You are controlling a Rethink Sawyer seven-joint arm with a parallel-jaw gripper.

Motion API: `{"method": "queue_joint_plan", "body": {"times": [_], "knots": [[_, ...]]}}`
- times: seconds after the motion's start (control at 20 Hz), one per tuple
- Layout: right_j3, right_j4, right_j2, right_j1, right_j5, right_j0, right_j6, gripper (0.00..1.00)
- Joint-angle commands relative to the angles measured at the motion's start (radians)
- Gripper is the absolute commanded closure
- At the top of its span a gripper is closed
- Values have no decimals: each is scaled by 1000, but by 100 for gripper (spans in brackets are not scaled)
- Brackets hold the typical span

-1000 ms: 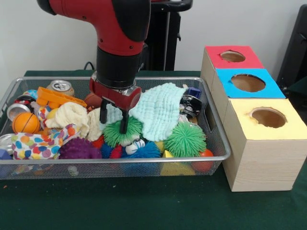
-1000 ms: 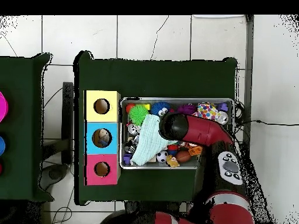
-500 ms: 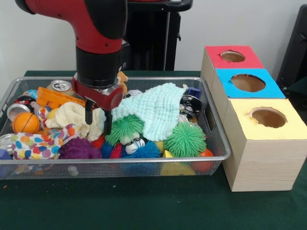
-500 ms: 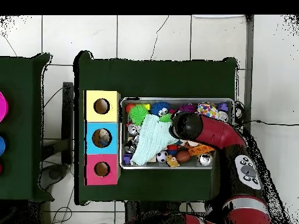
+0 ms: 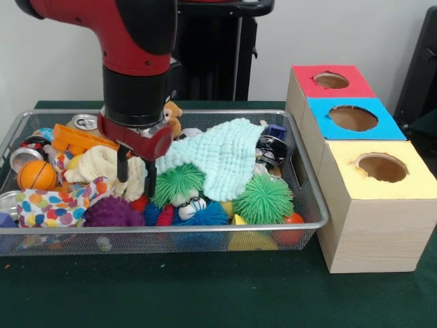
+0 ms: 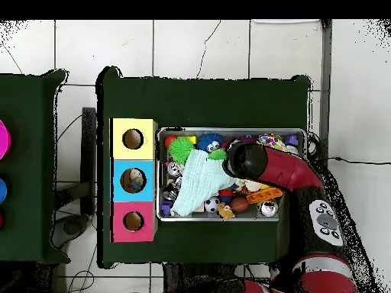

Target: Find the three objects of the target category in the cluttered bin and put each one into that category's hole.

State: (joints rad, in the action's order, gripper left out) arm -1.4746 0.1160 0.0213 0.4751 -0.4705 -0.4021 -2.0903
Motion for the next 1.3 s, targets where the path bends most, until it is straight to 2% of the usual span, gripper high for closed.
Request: {"method": "queue_joint_plan", "body": {"times": [0.05, 0.2, 0.6, 1.15, 1.3], "knots": [[22, 59, -71, -79, 23, 39, 3, 0], [-21, 46, -55, -59, 48, 66, -44, 0], [-98, -1, -14, 13, 21, 137, -130, 0], [-180, -55, 31, 88, 2, 211, -206, 0], [-201, -65, 48, 92, 22, 232, -220, 0]]}}
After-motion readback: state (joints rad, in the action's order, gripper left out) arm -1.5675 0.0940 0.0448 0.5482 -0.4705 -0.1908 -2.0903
